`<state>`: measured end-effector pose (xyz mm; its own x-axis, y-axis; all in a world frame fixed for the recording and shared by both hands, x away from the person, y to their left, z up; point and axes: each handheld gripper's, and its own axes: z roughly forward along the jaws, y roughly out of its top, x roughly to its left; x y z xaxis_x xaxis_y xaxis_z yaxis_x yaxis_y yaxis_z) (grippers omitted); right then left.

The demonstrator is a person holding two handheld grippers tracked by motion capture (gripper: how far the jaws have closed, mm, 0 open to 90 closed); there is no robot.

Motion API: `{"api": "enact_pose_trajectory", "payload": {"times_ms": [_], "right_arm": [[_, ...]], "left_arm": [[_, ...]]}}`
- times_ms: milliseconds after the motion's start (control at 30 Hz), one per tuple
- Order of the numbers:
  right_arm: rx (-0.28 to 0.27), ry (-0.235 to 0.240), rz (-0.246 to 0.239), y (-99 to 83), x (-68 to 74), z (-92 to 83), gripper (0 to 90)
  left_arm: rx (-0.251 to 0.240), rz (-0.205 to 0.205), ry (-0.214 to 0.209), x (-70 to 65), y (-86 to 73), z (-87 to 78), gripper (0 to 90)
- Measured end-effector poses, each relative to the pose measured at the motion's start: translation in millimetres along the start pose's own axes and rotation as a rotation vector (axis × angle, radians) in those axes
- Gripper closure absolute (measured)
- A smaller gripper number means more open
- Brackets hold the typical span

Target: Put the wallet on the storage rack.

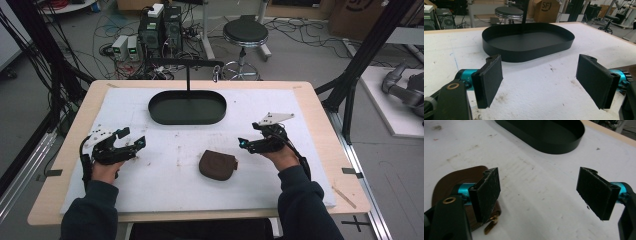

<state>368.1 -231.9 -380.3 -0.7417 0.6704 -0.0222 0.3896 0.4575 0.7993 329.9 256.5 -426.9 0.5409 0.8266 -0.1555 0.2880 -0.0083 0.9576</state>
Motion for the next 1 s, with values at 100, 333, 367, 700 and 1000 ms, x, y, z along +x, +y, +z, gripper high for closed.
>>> {"api": "enact_pose_trajectory", "payload": {"times_ms": [100,333,367,700,1000], "right_arm": [[0.014,0.023,-0.015,-3.3,7.1,5.8,19.6],[0.041,0.078,-0.052,-4.1,21.4,23.9,19.6],[0.039,0.085,-0.052,-4.2,23.5,26.2,19.6],[0.115,0.177,-0.086,-7.7,45.2,57.6,19.6],[0.182,0.324,-0.010,-12.9,42.6,69.4,20.0]], "left_arm": [[-0.001,-0.004,0.000,0.6,0.0,-0.3,21.2],[0.004,0.001,-0.003,-0.2,-0.1,0.4,21.3],[0.005,0.003,0.000,0.0,0.0,0.0,21.3],[0.002,0.007,-0.005,-3.7,1.9,1.8,21.3],[0.003,0.004,-0.005,-2.6,2.1,3.9,21.4]]}}
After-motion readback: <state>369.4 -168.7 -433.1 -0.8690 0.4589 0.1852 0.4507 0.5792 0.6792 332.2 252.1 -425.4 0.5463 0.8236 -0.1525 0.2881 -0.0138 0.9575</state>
